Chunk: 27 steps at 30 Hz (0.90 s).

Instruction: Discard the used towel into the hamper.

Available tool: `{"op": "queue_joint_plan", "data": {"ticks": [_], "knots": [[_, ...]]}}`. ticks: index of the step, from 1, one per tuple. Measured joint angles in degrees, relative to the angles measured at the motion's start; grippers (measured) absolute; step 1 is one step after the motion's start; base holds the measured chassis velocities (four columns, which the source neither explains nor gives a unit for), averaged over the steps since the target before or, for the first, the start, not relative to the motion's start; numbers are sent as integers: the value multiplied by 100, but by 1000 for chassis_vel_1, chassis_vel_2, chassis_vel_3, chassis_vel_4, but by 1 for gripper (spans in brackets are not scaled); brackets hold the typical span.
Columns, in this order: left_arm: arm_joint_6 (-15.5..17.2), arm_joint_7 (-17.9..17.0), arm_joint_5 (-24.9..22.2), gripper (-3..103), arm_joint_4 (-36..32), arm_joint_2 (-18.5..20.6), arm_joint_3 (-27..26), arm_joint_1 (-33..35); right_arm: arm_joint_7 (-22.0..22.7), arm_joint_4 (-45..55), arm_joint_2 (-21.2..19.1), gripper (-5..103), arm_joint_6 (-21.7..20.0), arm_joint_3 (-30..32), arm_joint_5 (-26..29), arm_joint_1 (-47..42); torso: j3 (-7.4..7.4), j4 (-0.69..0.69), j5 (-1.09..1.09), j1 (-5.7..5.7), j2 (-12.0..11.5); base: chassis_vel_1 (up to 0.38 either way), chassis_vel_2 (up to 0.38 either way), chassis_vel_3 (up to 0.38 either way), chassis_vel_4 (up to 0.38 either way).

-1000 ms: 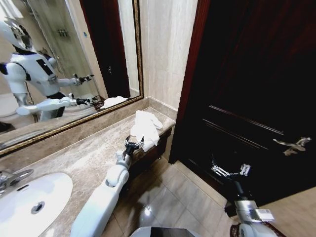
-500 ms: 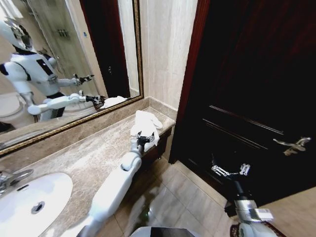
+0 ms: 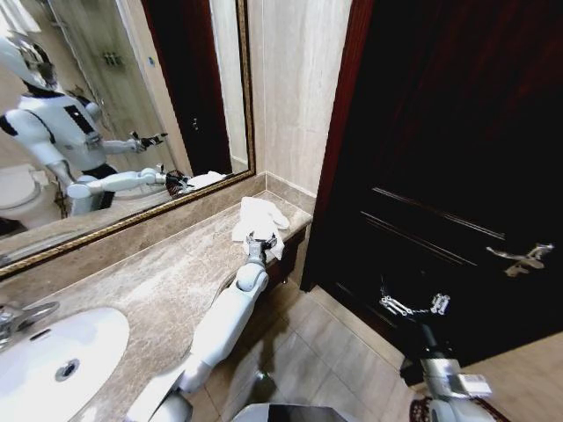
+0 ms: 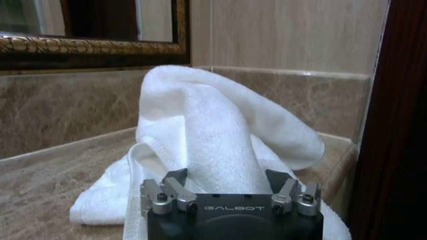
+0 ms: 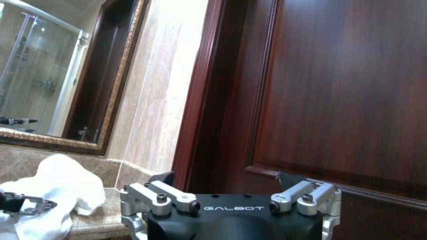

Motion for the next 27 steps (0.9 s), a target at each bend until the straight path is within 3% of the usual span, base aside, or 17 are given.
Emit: {"op": "queue_joint_plan", "data": {"ticks": [3,5,7,11,13,16,19,27], "knots": [[-23,33,-37,74,-108,55,-53,87,-4,-27,0,100,16,-28,-4,8,0,1,0,0,0,0,0,0,0],[-28,55,-93,62,-206,127,-95,148,-11,-53,0,100,27,-66,-13,33,0,1,0,0,0,0,0,0,0],[-28,63,-124,62,-239,150,-116,165,-16,-61,0,100,29,-78,-18,44,0,1,0,0,0,0,0,0,0],[-29,82,-194,46,-322,186,-171,201,-20,-77,0,100,35,-89,-22,54,0,1,-1,0,0,0,0,0,0],[-29,85,-202,46,-330,186,-179,205,-20,-78,0,100,36,-86,-20,53,0,1,0,0,0,0,0,0,0],[-29,99,-252,34,-359,181,-208,233,-18,-83,0,100,39,-71,0,51,0,0,0,0,0,0,0,0,0],[-29,104,-257,30,-362,177,-215,246,-17,-84,0,100,39,-69,5,51,0,0,0,0,0,0,0,0,0],[-133,162,-264,8,-449,210,-244,358,31,-71,0,100,41,-85,3,56,0,0,0,0,0,0,0,0,0]]}}
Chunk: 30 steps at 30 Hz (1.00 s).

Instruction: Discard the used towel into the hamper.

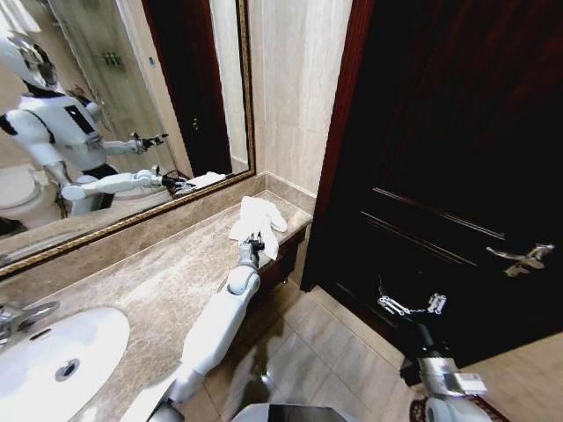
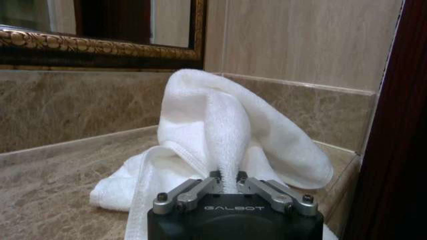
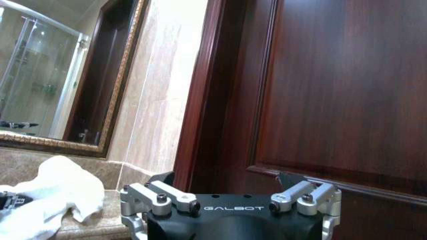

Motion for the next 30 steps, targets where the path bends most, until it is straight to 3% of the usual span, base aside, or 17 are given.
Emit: {"op": "queue_joint_plan", "data": {"ticks": [3,12,15,30], "knots": [[-98,52,0,3,-29,24,-17,67,0,12,0,100,0,-4,-2,-6,0,0,0,0,0,0,0,0,0],[-495,204,-13,3,-408,30,-275,401,-3,114,0,100,-10,-30,-1,-17,0,0,0,0,0,0,0,0,0],[-930,341,105,3,-914,18,-502,776,-4,173,0,100,-21,-55,15,-22,0,0,0,0,0,0,0,0,0],[-1450,811,885,3,-3263,62,-1081,2908,11,241,0,100,12,-204,40,8,-1,0,0,0,1,0,0,0,0]]}}
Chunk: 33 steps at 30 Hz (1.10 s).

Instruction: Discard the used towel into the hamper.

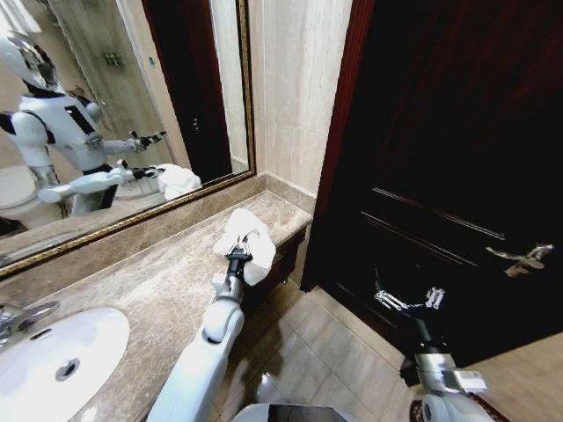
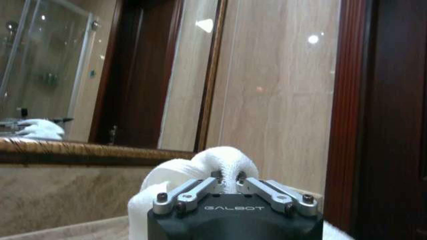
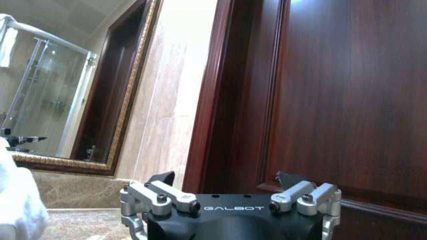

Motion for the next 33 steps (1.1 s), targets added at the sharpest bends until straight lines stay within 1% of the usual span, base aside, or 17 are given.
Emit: {"op": "queue_joint_plan", "data": {"ticks": [1,6,7,10,13,14,19,23,33], "knots": [[0,0,0,3,0,0,0,0,0,0,0,100,0,0,0,0,0,0,0,0,0,0,0,0,0],[-8,53,85,3,-680,37,-185,559,-5,-10,0,100,17,-5,58,30,0,0,-1,0,0,0,0,0,0],[-8,53,85,3,-680,37,-185,559,-5,-10,0,100,17,-5,58,30,0,0,-1,0,0,0,0,0,0],[-8,145,207,3,-1222,25,-294,1004,-5,-29,0,100,52,3,137,44,0,1,0,0,0,0,0,0,0],[1,172,225,3,-1364,24,-299,1078,-4,-22,0,100,58,40,211,62,0,1,0,0,0,0,0,0,0],[29,205,271,3,-1520,23,-299,1127,11,-6,0,100,70,89,304,80,0,0,0,0,0,0,0,0,0],[47,285,391,3,-1719,3,-301,1250,43,-3,0,100,158,182,418,80,1,0,0,0,0,0,0,0,0],[-17,334,533,3,-1801,-132,-279,1511,50,-19,0,100,324,275,529,-4,1,-1,0,1,0,0,0,0,0],[-124,406,599,3,-1830,-219,-226,1675,85,-12,0,100,330,226,493,18,1,0,0,1,0,-57,-57,-53,-61]]}}
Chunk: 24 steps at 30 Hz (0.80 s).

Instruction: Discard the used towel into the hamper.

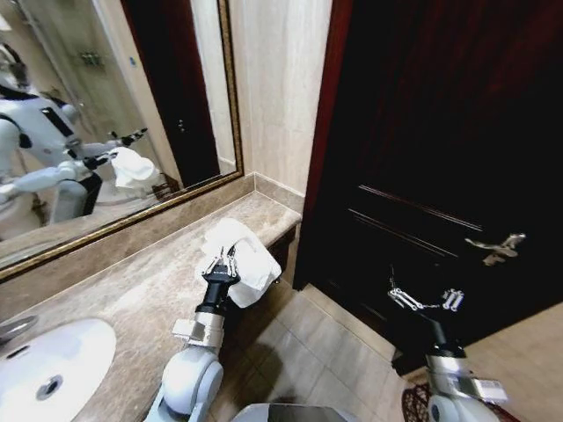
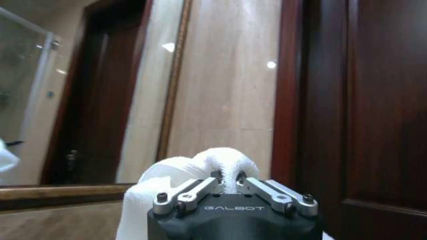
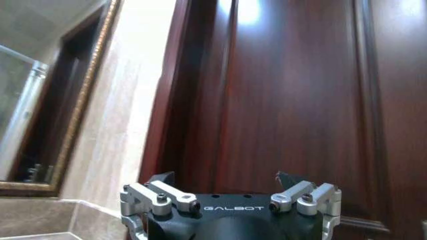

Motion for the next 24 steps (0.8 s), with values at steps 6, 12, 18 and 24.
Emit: {"op": "queue_joint_plan", "data": {"ticks": [6,12,18,24], "knots": [[-26,36,-3,3,10,27,18,-9,4,0,0,100,18,1,-2,-24,0,-1,1,-1,0,-92,-107,-107,-94],[-59,82,-13,3,71,52,58,-40,45,62,0,100,27,-8,-22,-33,0,0,0,0,-1,-112,-118,-134,-102],[-86,115,-18,3,150,83,101,-64,160,145,0,100,-61,-10,-121,-57,0,0,2,0,-1,-134,-131,-125,-138],[-87,139,-49,3,248,159,88,-121,357,260,0,100,-281,37,-204,-130,0,-1,1,-1,0,-120,-128,-129,-126]]}}
